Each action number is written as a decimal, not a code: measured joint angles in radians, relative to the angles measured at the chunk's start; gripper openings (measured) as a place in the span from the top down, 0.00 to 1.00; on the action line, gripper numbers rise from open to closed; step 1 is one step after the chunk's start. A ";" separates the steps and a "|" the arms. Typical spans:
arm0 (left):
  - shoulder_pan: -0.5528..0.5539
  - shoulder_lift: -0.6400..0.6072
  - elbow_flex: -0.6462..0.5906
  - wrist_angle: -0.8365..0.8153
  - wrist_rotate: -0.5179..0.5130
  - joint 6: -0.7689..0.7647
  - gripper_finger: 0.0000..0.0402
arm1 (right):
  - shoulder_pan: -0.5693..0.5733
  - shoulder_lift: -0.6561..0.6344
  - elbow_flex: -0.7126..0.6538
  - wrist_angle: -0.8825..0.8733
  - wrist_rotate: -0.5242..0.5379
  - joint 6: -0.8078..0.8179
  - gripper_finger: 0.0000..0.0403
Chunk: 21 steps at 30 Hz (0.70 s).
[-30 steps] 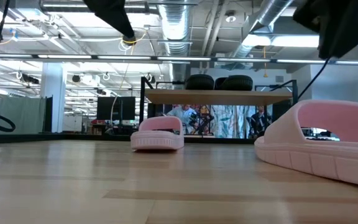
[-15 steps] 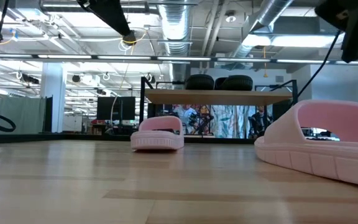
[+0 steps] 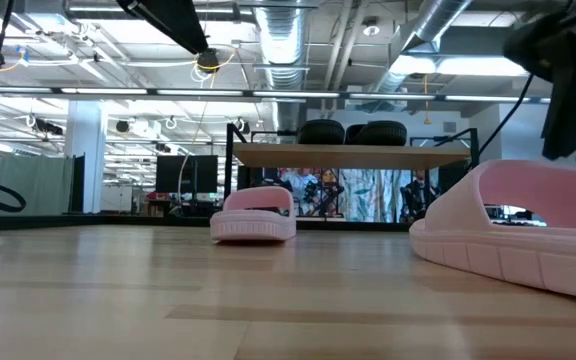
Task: Pick and place slides into the shelf
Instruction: Put the pink slipper under the shelf
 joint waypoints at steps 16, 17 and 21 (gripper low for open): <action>0.001 0.000 0.000 -0.001 -0.006 0.005 0.68 | -0.038 0.013 0.004 -0.075 -0.012 0.082 0.56; 0.001 0.000 0.000 -0.001 -0.008 0.005 0.68 | -0.039 0.013 0.004 -0.076 -0.010 0.082 0.58; 0.001 0.000 0.000 -0.001 -0.009 0.005 0.68 | -0.046 0.013 0.004 -0.077 -0.001 0.058 0.69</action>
